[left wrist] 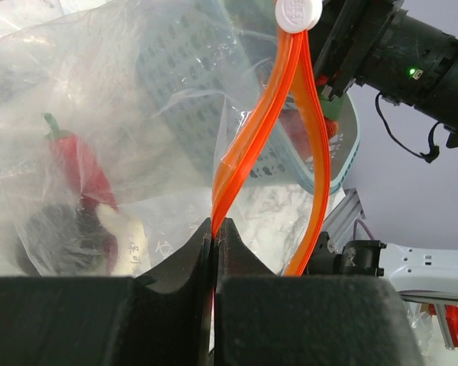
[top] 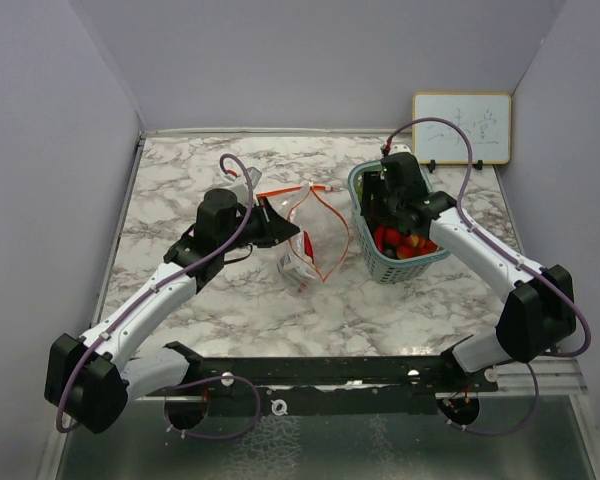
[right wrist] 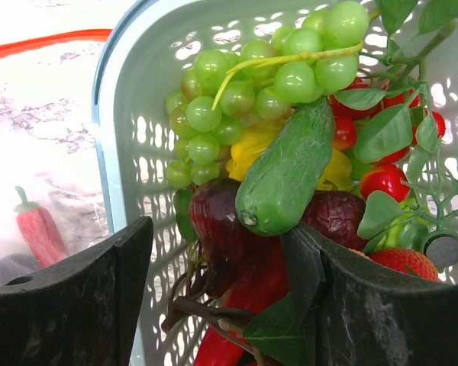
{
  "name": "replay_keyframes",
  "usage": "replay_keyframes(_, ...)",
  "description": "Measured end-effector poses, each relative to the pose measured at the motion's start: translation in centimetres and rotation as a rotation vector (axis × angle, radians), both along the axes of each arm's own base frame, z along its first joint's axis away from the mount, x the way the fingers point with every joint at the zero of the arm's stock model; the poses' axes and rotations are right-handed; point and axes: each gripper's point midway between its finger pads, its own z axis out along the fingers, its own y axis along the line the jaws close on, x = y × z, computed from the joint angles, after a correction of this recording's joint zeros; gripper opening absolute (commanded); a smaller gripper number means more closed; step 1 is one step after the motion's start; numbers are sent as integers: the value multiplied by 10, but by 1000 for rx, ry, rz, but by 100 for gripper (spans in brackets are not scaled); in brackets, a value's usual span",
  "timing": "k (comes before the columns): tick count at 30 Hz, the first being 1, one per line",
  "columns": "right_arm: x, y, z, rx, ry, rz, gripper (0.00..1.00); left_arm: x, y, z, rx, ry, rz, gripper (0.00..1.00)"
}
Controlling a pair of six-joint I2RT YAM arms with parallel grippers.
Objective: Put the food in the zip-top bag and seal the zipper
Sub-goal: Pick up the fake fruit from the bin.
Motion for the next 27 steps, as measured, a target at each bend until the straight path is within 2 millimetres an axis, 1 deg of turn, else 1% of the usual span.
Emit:
replay_keyframes(2,1,2,0,-1,-2,10,67,0,-1,-3,4,6,-3,0)
replay_keyframes(6,7,2,-13,-18,22,5,67,0,-1,-5,7,12,-9,0)
replay_keyframes(8,12,3,-16,-15,18,-1,65,0,-1,-5,9,13,-11,0)
replay_keyframes(9,13,3,-17,-13,18,-3,62,-1,-1,-6,11,15,-12,0)
replay_keyframes(11,13,4,-20,-11,23,-6,43,-2,-1,-8,17,20,-13,0)
replay_keyframes(12,13,4,-21,-11,27,-7,35,-2,0,-9,21,22,-14,0)
replay_keyframes(13,11,4,-24,-12,36,-9,29,-2,0,-9,23,23,-14,0)
replay_keyframes(16,7,3,-32,-15,59,-16,20,-4,1,-10,26,28,-15,0)
replay_keyframes(19,5,0,-32,-19,63,-25,17,-5,1,-10,27,30,-15,0)
replay_keyframes(21,4,-2,-28,-21,59,-29,16,-5,1,-9,25,28,-14,0)
replay_keyframes(24,-1,-7,-12,-20,32,-34,15,-5,2,-8,23,25,-14,0)
replay_keyframes(25,-3,-8,-4,-16,16,-33,15,-5,2,-7,23,24,-14,0)
replay_keyframes(27,-8,-11,23,2,-40,-25,15,-6,2,-7,22,23,-14,0)
